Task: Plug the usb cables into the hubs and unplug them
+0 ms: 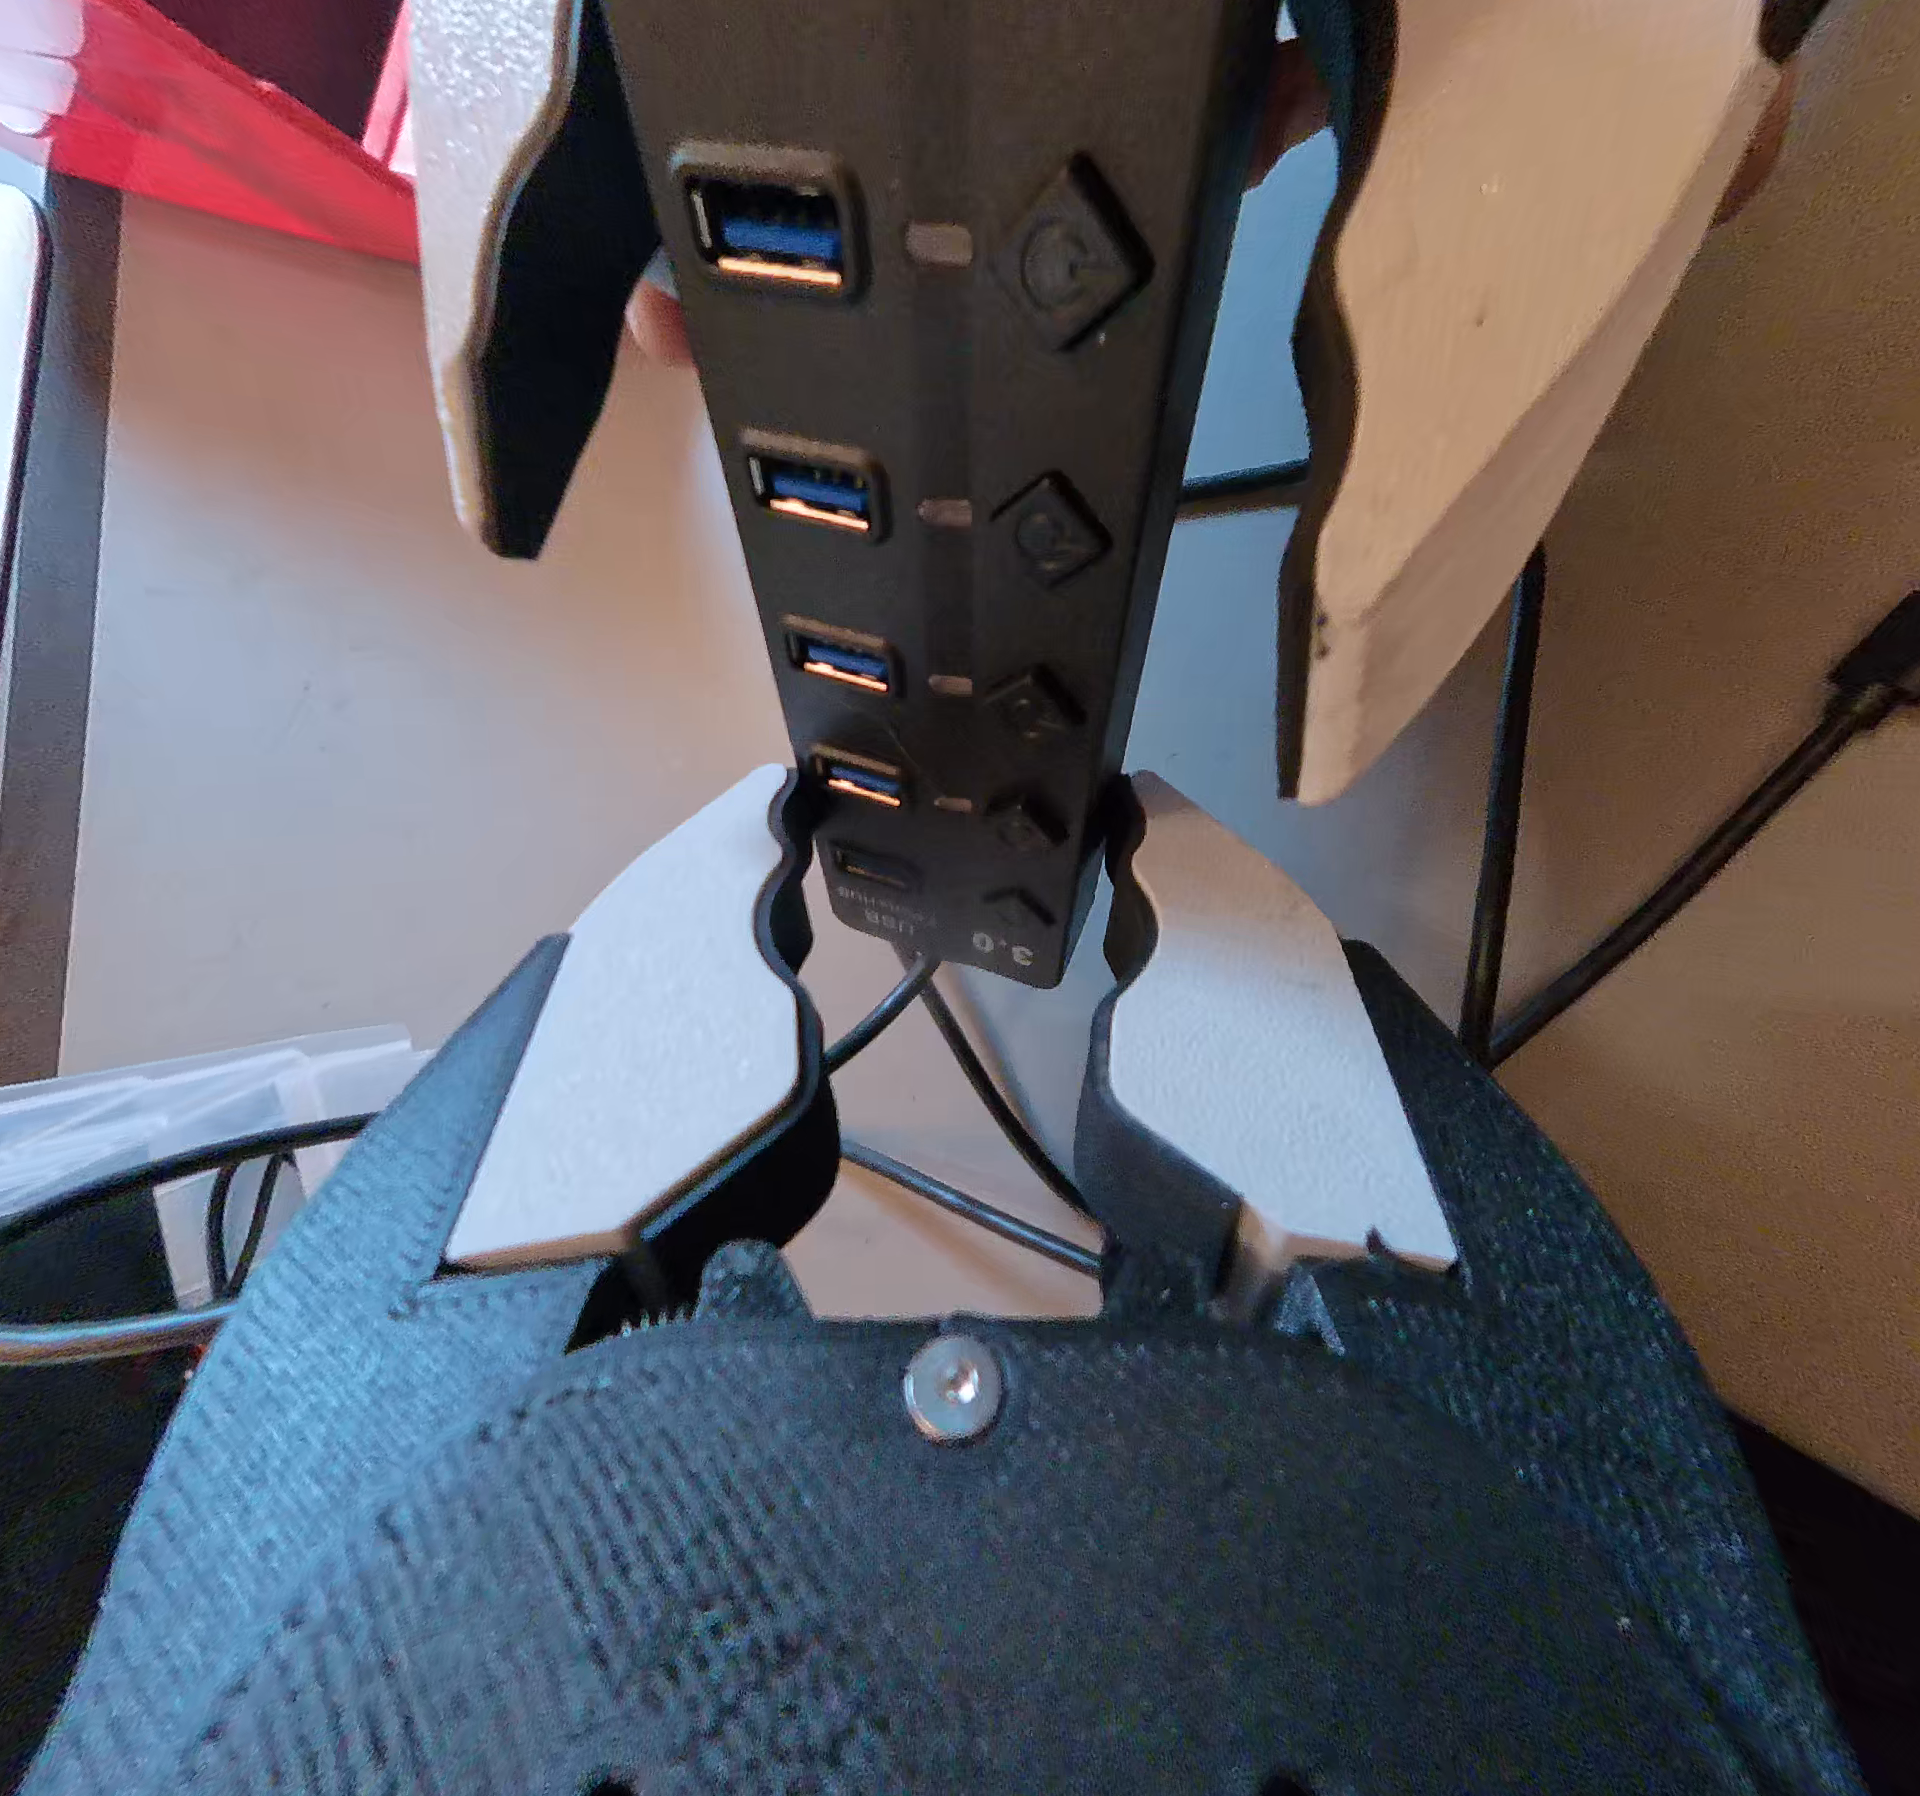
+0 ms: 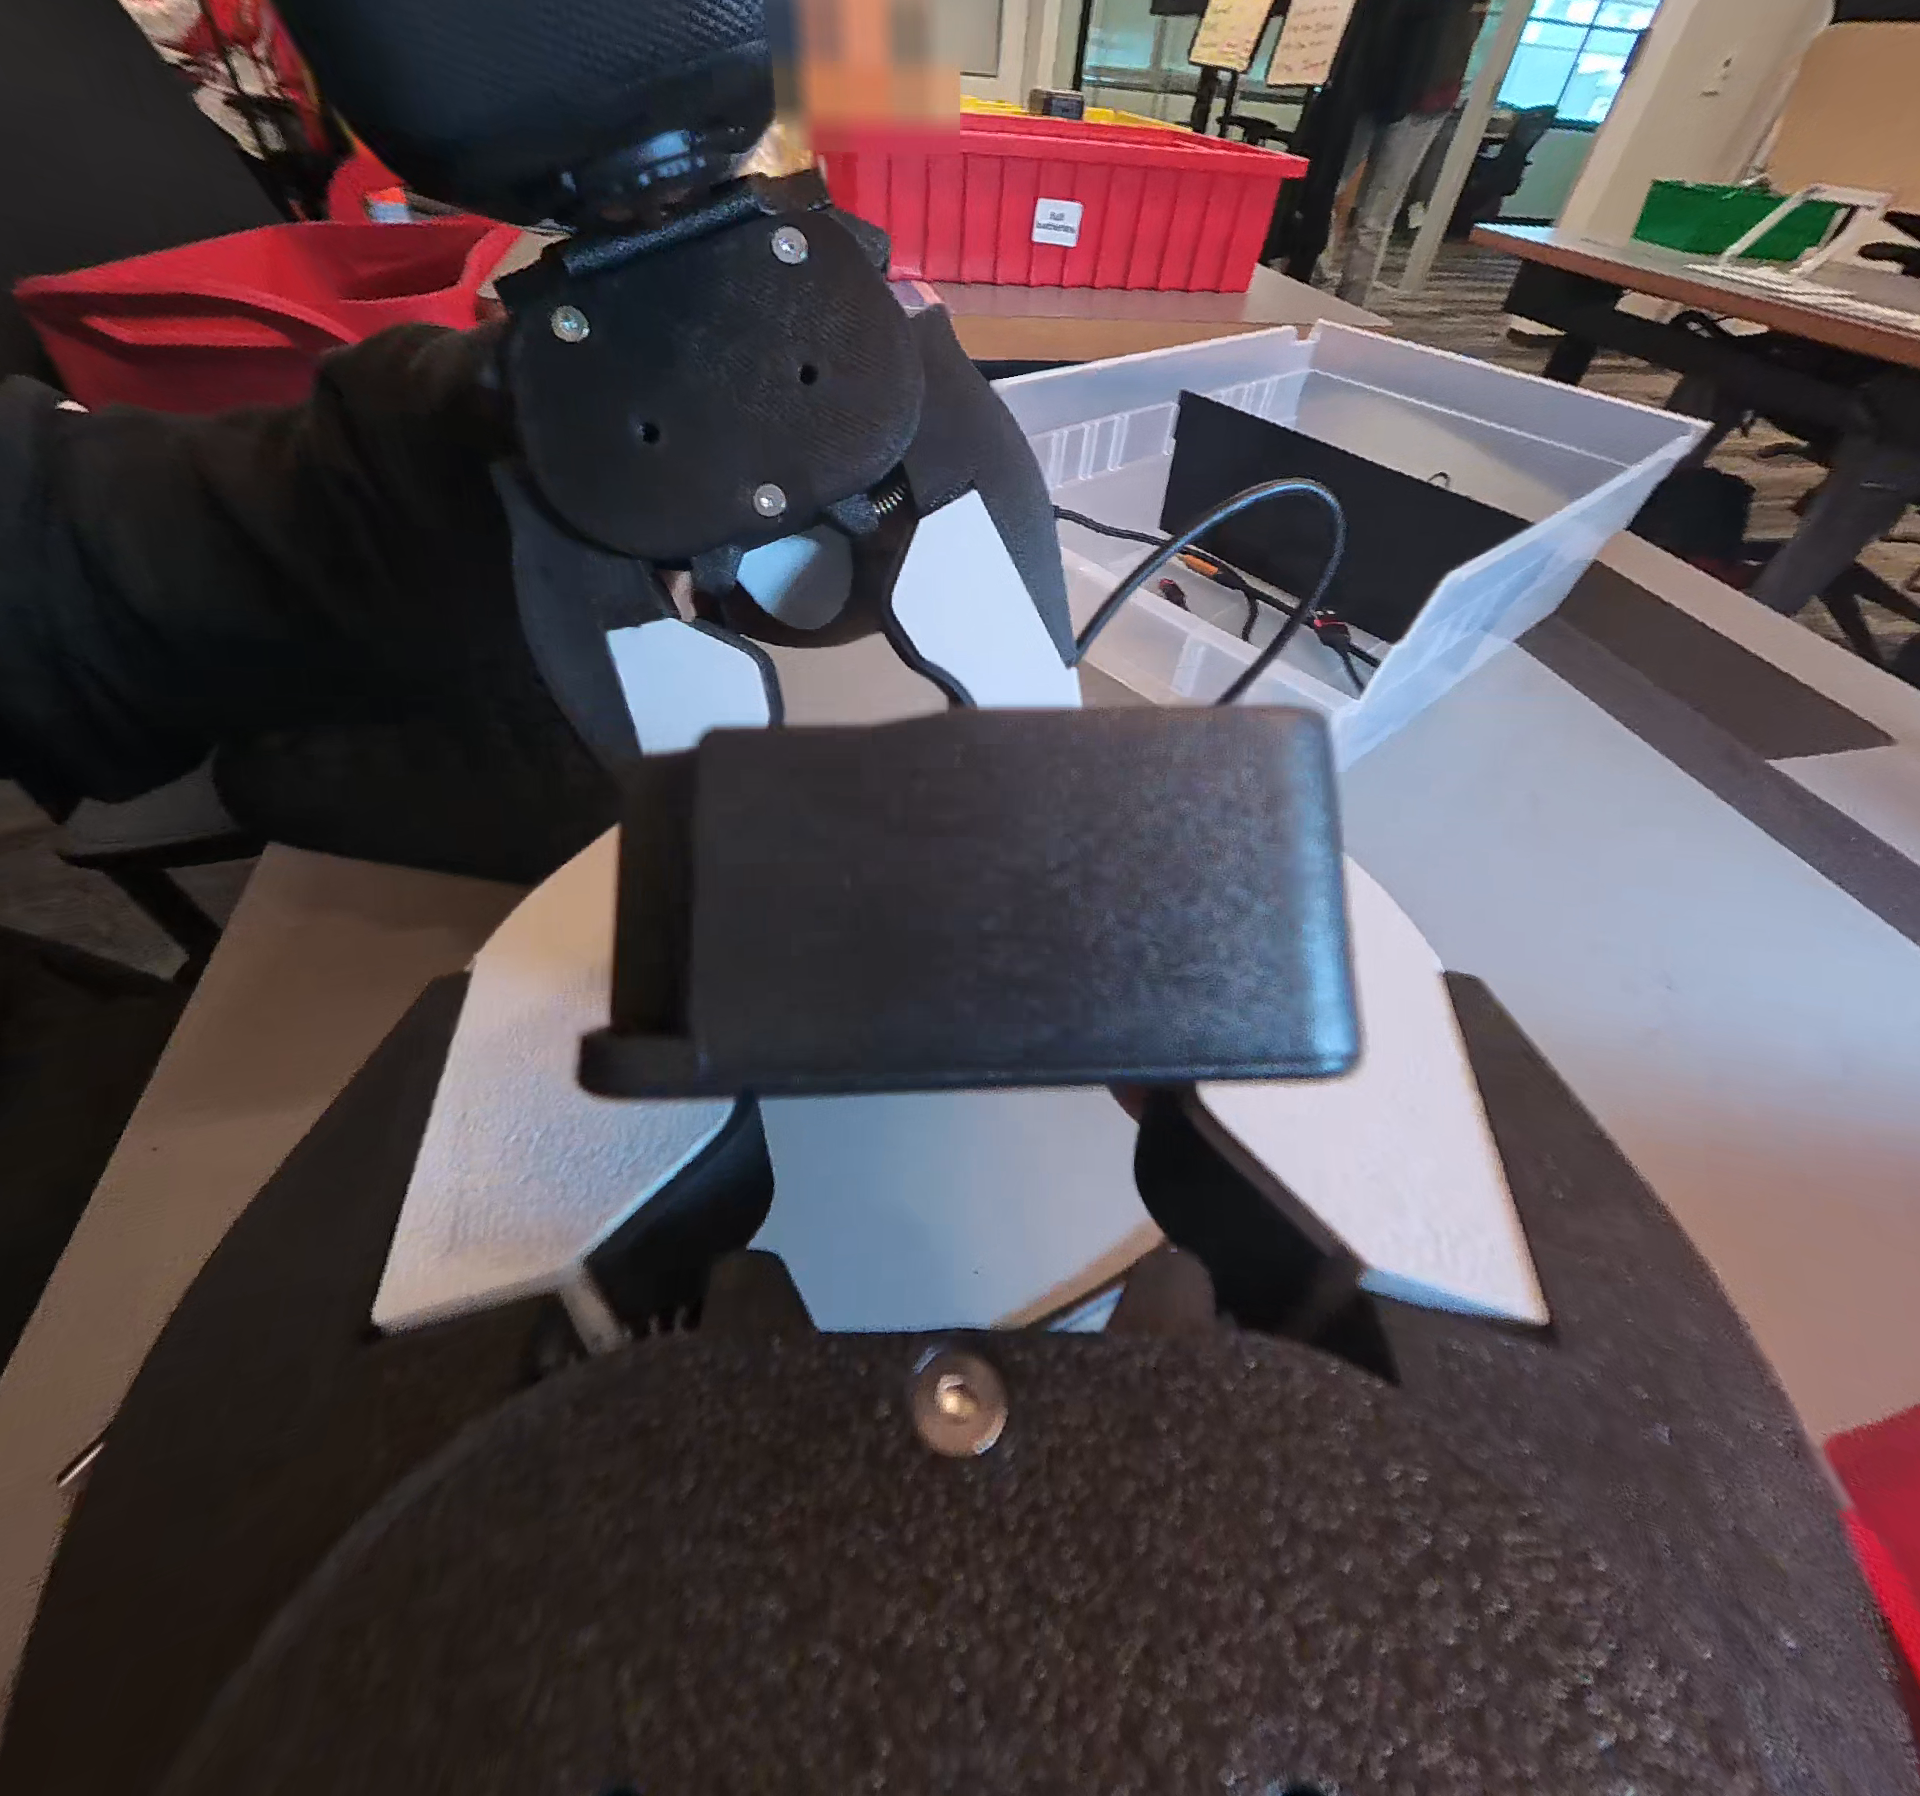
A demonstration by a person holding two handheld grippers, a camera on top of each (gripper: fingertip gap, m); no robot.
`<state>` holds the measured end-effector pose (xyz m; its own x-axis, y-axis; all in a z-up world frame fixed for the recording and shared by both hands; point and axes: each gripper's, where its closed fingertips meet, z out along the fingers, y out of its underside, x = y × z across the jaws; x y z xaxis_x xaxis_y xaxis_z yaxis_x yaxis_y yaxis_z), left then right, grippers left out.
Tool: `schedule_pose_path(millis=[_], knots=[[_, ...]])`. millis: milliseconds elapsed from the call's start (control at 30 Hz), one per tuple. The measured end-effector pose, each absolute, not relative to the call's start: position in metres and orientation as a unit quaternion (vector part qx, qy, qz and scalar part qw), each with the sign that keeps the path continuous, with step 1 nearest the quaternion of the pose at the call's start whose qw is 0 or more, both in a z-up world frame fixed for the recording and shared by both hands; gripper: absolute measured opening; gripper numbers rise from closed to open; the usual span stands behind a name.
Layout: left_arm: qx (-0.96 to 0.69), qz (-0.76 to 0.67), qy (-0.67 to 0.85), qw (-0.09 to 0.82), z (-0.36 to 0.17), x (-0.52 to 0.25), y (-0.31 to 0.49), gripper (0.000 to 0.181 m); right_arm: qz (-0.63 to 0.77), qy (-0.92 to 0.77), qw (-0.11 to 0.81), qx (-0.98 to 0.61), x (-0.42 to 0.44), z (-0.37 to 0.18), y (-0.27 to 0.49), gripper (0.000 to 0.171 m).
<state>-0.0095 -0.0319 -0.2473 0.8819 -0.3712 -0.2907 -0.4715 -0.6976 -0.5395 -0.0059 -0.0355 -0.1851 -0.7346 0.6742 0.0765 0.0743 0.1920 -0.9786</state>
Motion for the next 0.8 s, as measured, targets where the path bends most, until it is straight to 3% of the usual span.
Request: schedule_pose_path(millis=[200,600,800], knots=[[-0.921,0.098,0.225,0.302,-0.25,-0.014,-0.031,0.056,0.564,-0.725,0.279,-0.28,-0.012,-0.188,-0.033,0.096],[-0.912,0.116,0.224,0.324,-0.247,-0.021,-0.029,0.056,0.568,-0.724,0.268,-0.287,-0.013,-0.196,-0.028,0.072],[-0.899,0.116,0.218,0.362,-0.239,-0.02,-0.024,0.055,0.585,-0.706,0.272,-0.292,-0.014,-0.188,-0.022,0.071]])
